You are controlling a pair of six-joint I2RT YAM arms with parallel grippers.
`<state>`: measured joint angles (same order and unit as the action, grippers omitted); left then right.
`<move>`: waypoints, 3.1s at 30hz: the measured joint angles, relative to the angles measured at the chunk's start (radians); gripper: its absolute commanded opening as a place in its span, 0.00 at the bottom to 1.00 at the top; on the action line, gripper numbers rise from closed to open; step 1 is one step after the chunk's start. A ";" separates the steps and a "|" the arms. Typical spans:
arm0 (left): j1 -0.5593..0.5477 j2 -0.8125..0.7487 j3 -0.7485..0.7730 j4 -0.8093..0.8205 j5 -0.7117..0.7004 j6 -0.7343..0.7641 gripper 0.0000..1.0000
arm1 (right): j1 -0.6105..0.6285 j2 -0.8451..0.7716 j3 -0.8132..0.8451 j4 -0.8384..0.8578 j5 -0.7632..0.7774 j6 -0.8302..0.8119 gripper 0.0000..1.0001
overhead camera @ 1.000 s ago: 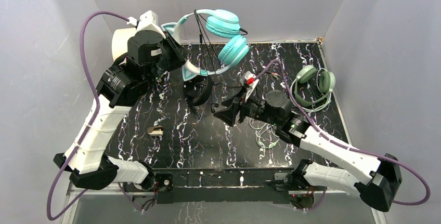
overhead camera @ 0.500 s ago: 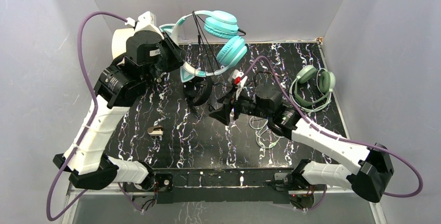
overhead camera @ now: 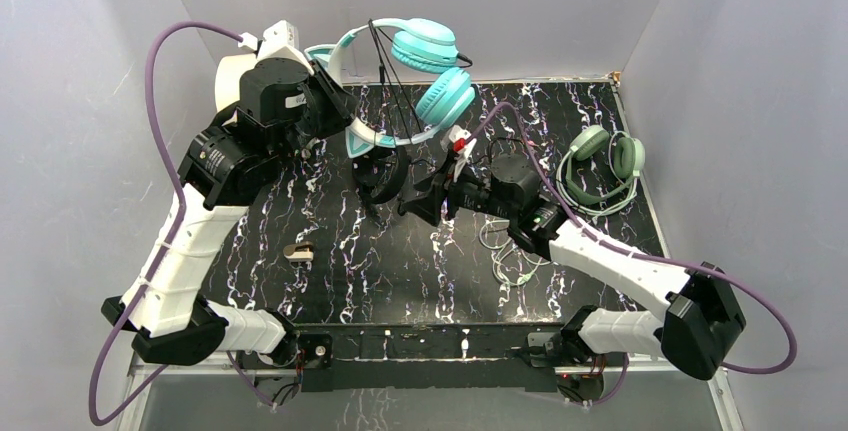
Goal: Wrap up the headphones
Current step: Wrap the headphones cable around the headphones.
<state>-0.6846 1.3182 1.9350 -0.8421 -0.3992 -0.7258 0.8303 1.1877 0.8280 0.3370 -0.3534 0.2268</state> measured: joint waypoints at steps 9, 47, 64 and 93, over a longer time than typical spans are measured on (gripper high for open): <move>0.000 0.000 0.000 0.000 0.001 0.000 0.00 | -0.005 0.052 -0.008 0.077 -0.076 0.041 0.55; -0.002 -0.032 -0.047 0.006 -0.118 0.115 0.00 | -0.220 -0.150 -0.216 0.132 -0.743 0.318 0.00; -0.002 -0.155 -0.301 0.174 0.400 0.614 0.00 | -0.356 -0.145 -0.107 -0.301 -0.422 0.136 0.00; -0.080 -0.056 -0.633 0.217 0.325 1.226 0.00 | -0.382 0.034 0.366 -0.940 -0.581 0.014 0.00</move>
<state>-0.7643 1.2625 1.3018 -0.6247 -0.0746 0.5003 0.4484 1.2221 1.1938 -0.6025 -0.9340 0.2409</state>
